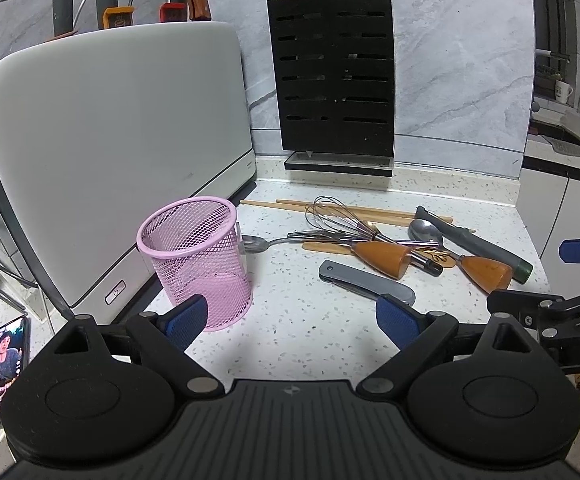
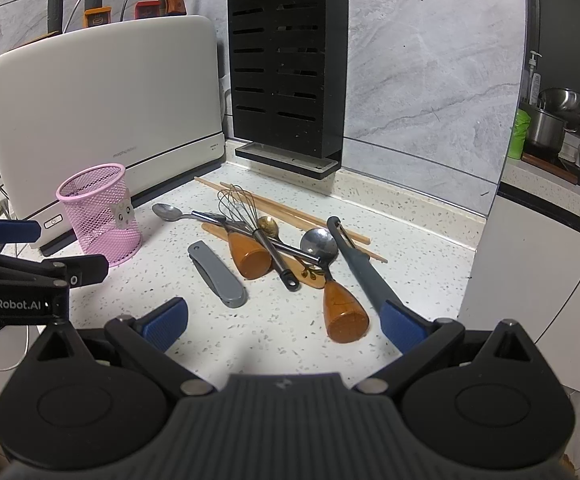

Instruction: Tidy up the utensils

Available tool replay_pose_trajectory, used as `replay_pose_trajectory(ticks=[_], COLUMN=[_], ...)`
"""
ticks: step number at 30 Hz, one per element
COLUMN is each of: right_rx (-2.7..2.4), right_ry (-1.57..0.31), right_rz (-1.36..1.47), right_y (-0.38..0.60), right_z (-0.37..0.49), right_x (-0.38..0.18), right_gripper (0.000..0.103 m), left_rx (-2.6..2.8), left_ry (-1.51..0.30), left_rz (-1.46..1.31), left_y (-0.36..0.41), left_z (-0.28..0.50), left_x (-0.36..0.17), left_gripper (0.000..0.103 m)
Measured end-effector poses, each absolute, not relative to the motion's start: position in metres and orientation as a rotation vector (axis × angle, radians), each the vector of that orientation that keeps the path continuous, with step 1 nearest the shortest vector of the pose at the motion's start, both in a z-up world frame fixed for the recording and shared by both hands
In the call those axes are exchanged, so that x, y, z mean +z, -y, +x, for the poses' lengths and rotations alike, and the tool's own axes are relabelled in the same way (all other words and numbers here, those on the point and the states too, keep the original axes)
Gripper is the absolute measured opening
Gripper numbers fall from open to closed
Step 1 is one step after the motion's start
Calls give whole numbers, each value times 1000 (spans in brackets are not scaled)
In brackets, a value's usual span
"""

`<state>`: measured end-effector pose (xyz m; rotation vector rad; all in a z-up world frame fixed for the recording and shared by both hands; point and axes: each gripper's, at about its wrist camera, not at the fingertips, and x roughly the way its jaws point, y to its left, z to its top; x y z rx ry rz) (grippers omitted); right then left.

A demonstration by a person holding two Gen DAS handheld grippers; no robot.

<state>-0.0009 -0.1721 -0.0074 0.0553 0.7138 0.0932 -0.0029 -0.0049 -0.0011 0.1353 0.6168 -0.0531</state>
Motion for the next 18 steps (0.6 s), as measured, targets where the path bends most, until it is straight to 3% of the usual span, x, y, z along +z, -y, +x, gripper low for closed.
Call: replay_pose_trajectory(ticks=[18], right_rx=[93], right_ry=[-714], right_rz=[54], right_y=[172], right_z=[-1], right_x=[-8], right_gripper=[100], left_rx=[-55], left_ry=[-619], left_rz=[133], left_y=[4], left_z=[-3], left_x=[-1], left_gripper=[103])
